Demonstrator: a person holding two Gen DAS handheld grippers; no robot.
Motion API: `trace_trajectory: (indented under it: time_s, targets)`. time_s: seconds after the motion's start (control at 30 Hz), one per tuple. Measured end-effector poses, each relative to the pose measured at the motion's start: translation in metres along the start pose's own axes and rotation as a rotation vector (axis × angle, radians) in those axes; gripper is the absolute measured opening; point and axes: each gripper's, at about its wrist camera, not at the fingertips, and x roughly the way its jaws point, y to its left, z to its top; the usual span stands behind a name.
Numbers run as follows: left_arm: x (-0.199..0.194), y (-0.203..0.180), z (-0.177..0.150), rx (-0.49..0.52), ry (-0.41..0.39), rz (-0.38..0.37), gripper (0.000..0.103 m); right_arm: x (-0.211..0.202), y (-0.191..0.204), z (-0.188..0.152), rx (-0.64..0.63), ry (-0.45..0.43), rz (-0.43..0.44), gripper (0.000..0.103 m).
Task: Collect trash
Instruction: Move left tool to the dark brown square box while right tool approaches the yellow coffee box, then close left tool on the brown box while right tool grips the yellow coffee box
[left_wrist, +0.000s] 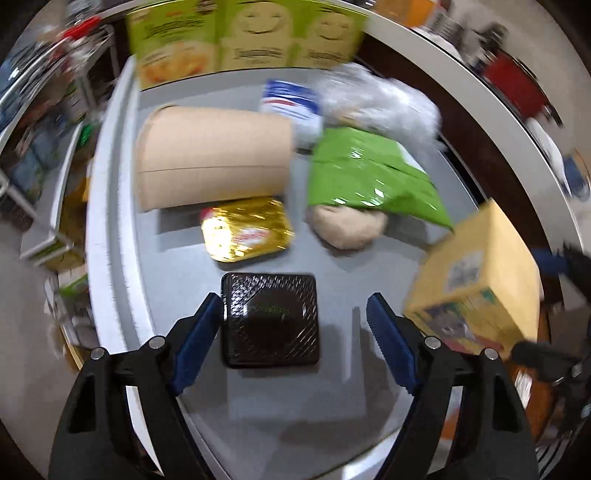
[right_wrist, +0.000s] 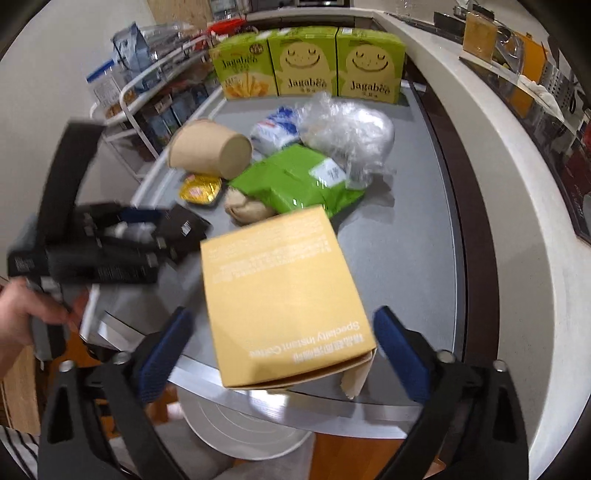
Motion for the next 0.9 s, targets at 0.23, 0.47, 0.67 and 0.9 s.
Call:
trace_trajectory:
  time_s: [0.23,0.47,0.67,0.9]
  targets:
    - [-0.022,0.019,-0.011,-0.168,-0.059,-0.041,0.085,0.003,-0.006,0.006,0.027,0.011,0.021,0.098]
    - [-0.017,-0.001,-0.010,-0.143,-0.040,0.002,0.087,0.006,0.000,0.009,-0.032,0.013,-0.034,0.098]
    - [0.000,-0.014,-0.006,-0.095,0.004,0.051,0.087,0.012,-0.002,0.013,-0.020,0.028,-0.031,0.098]
    - [0.005,-0.018,-0.006,-0.075,0.002,0.102,0.060,0.018,-0.002,0.016,-0.035,0.044,-0.018,0.084]
